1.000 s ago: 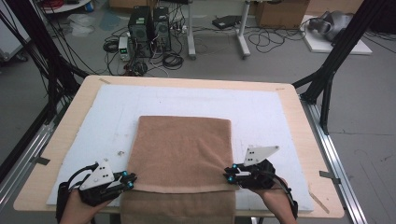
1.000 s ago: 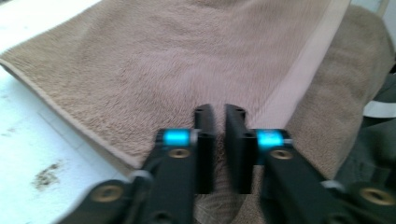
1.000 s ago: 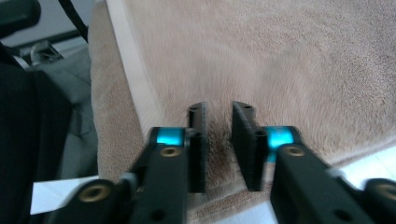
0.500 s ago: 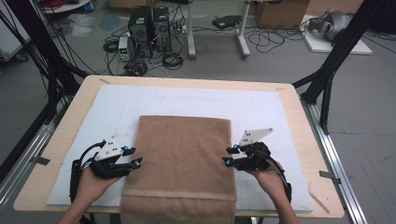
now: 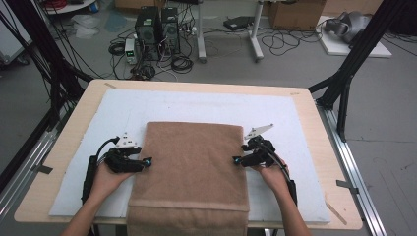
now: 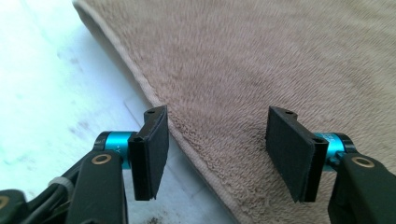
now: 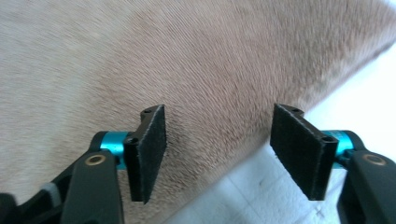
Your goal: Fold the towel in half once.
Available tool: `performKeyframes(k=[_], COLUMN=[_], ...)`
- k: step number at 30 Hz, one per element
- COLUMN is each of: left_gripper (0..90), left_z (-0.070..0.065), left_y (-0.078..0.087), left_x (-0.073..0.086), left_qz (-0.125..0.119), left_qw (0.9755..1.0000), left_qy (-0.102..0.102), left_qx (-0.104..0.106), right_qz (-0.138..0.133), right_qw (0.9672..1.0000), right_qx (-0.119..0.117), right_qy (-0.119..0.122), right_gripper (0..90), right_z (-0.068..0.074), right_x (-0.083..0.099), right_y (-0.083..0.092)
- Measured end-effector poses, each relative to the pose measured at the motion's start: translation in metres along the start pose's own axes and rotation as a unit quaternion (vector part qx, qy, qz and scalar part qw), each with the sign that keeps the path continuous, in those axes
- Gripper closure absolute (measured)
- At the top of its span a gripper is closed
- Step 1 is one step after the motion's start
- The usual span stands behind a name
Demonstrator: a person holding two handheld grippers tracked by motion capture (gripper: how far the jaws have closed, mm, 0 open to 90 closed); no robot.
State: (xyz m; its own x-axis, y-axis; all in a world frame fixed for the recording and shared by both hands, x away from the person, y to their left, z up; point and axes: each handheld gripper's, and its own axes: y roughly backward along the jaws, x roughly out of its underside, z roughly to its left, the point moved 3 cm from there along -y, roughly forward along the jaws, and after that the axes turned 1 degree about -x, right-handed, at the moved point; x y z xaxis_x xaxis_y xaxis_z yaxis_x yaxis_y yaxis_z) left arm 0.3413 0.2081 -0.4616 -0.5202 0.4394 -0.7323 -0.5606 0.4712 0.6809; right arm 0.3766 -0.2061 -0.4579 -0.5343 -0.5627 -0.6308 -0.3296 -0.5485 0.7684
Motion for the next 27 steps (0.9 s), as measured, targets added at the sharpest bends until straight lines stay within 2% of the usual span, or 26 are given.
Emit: performKeyframes(k=[2,4,6,10,12,14,15,16,17,20,22,27], left_gripper=[40.4,43.0,46.0,51.2,57.7,65.6,70.7,78.5,79.2,80.5,81.2,81.5], left_z=[0.003,0.005,0.005,0.004,0.004,0.004,0.005,0.004,0.003,0.004,0.004,0.01], left_y=[-0.001,-0.001,-0.002,-0.002,-0.003,-0.003,-0.004,-0.004,-0.005,-0.004,-0.005,-0.009], left_x=[0.001,0.002,0.001,0.001,0.0,-0.001,-0.001,-0.002,-0.003,-0.003,-0.005,-0.018], left_qz=[0.0,-0.001,-0.002,-0.002,-0.005,-0.006,-0.006,-0.005,-0.005,-0.005,-0.011,-0.033], left_qw=[0.9998,0.9995,0.9994,0.9995,0.9993,0.9987,0.998,0.9978,0.998,0.9982,0.9988,0.999], left_qy=[0.014,0.027,0.03,0.03,0.031,0.036,0.036,0.035,0.032,0.029,0.028,0.029], left_qx=[0.012,0.019,0.016,0.014,0.022,0.035,0.051,0.056,0.054,0.053,0.04,0.005], right_qz=[-0.006,-0.002,-0.001,-0.002,-0.004,-0.005,-0.007,-0.009,-0.01,-0.004,-0.008,-0.016], right_qw=[0.9999,1.0,0.9999,0.9999,1.0,0.9999,0.9998,0.9996,0.9989,0.9986,0.9994,0.9998], right_qx=[-0.003,0.004,0.011,0.01,0.006,-0.01,-0.016,-0.026,-0.045,-0.052,-0.033,-0.009], right_qy=[-0.009,-0.003,0.0,-0.005,-0.003,-0.004,-0.005,-0.008,-0.008,-0.005,0.005,0.003], right_gripper=[36.3,37.5,40.1,49.0,56.0,63.2,66.7,74.4,77.9,79.2,79.3,79.2], right_z=[-0.002,0.0,0.001,0.001,0.003,0.003,0.002,0.001,0.001,-0.001,-0.002,-0.011], right_x=[0.001,0.001,0.001,0.0,-0.001,-0.002,-0.002,-0.002,-0.002,-0.005,-0.008,-0.021], right_y=[-0.001,-0.001,-0.002,-0.002,-0.002,-0.003,-0.003,-0.003,-0.004,-0.005,-0.004,0.0])
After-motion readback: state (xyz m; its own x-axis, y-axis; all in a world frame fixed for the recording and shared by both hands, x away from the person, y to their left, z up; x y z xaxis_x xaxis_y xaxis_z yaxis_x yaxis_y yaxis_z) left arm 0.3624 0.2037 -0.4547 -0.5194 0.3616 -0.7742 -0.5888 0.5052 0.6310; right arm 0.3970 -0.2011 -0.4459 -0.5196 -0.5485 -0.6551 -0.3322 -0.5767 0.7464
